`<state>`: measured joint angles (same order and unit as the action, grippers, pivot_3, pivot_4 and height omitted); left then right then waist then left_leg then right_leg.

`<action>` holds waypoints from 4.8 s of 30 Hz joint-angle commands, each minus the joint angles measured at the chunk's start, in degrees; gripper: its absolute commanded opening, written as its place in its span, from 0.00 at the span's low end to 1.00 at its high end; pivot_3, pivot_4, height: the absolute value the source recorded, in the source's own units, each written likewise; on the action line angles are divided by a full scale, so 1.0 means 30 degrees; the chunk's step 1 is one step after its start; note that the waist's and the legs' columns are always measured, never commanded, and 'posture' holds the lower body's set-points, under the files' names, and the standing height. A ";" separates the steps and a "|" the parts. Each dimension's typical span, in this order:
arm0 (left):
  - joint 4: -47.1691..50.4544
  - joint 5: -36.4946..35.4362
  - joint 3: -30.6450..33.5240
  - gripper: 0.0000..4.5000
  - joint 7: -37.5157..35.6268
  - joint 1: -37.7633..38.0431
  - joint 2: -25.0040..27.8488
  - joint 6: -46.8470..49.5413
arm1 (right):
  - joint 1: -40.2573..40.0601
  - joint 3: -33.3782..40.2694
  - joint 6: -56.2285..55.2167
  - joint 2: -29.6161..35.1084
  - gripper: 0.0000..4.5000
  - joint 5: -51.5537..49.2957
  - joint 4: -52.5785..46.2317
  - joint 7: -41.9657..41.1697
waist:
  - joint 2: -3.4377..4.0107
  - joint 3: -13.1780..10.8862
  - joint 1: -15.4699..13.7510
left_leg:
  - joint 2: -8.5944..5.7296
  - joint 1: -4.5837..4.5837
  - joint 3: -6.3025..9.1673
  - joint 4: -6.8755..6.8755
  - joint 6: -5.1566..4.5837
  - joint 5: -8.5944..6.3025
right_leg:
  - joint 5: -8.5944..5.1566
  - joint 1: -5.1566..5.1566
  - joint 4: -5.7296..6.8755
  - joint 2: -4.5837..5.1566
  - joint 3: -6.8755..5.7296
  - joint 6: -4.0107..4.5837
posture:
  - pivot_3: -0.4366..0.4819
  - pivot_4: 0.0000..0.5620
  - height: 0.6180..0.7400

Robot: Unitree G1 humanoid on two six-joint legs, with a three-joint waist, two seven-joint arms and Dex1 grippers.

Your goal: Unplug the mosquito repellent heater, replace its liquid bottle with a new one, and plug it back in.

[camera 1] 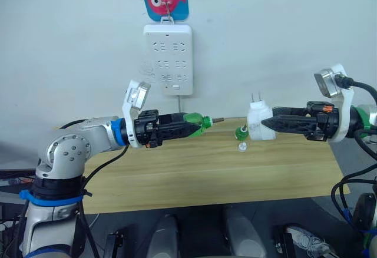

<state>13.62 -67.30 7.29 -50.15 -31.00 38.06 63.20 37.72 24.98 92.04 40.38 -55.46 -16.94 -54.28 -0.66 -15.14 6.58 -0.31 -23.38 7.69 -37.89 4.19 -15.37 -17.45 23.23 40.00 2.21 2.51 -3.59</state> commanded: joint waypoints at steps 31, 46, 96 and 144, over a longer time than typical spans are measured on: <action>0.0913 -0.1610 0.0000 0.50 0.0007 -0.0395 -0.0652 0.0446 | -0.1250 -0.4788 -0.6985 0.2690 0.64 -1.8392 0.1287 1.3784 | 0.0002 0.0004 0.0018 | 0.0007 -0.0009 -0.0010 -0.0008 0.0036 0.0021 | 0.0000 0.0006 0.0002 -0.0008 0.0003 0.0000 | 0.30 0.33 0.95; 0.0814 -0.0846 -0.0544 0.50 -0.0619 -0.0443 -0.0732 0.0195 | -0.2023 -0.5964 -0.7885 0.3859 0.64 -1.9181 0.0227 1.2577 | 0.0002 0.0006 0.0005 | 0.0006 -0.0010 -0.0011 -0.0011 0.0036 0.0021 | 0.0000 0.0006 0.0002 -0.0009 0.0005 0.0000 | 0.30 0.33 0.95; 0.0730 -0.1594 -0.0062 0.50 -0.0488 -0.0474 -0.0827 0.0681 | -0.2089 -0.6431 -0.8061 0.5166 0.64 -1.8655 0.1551 1.1911 | 0.0003 0.0009 0.0004 | 0.0008 -0.0010 -0.0010 -0.0019 0.0038 0.0023 | 0.0000 0.0007 0.0010 -0.0010 0.0004 0.0000 | 0.30 0.33 0.95; 0.0790 0.2361 -0.2828 0.50 -0.1944 -0.0343 -0.3781 -0.2093 | 0.0010 -0.8712 -0.6291 0.6136 1.00 -1.9181 0.2254 1.1589 | 0.0005 0.0017 0.0020 | 0.0007 -0.0016 -0.0012 -0.0030 0.0034 0.0021 | 0.0001 0.0008 0.0017 -0.0010 0.0003 0.0000 | 0.27 0.35 0.95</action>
<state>14.97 -59.66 -2.42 -55.69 -31.87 26.80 58.00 36.98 -2.13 73.07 57.91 -111.52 -9.80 -18.63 -0.65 -15.09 6.64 -0.29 -23.43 7.66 -37.98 4.29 -15.30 -17.45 23.26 40.05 2.18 2.52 -3.59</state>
